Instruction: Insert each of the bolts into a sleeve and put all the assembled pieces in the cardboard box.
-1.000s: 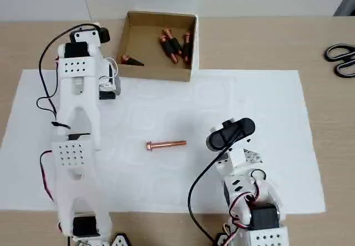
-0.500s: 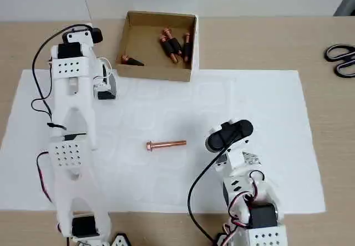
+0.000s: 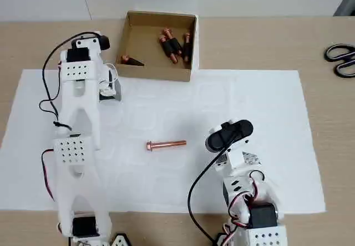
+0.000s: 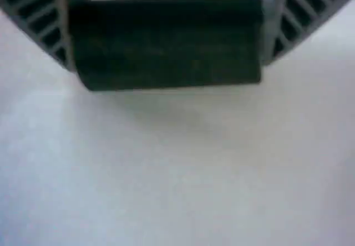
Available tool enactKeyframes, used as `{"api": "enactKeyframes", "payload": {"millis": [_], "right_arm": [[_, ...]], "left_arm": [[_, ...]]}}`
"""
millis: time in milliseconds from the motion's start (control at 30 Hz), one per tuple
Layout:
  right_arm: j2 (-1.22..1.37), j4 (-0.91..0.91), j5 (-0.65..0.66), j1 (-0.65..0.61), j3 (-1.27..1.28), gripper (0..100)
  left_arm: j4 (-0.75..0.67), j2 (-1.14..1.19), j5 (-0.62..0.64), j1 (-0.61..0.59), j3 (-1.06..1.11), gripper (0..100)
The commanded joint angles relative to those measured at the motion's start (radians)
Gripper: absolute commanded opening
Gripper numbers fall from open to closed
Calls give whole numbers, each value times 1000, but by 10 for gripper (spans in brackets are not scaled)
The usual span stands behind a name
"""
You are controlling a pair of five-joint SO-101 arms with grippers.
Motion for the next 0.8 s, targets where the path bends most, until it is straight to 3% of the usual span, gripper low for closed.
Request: {"api": "enactKeyframes", "payload": {"millis": [0, 233, 567, 767], "right_arm": [[-5, -19, -2, 1, -6, 6], [-5, -19, -2, 1, -6, 6], [-5, -19, -2, 1, 0, 7], [-5, -19, -2, 2, 0, 7]], "left_arm": [[-25, 6, 2, 14, -71, 208], [-14, 34, 3, 15, -133, 2], [63, 21, -54, 115, -222, 6], [63, -121, -91, 219, -156, 6]]}}
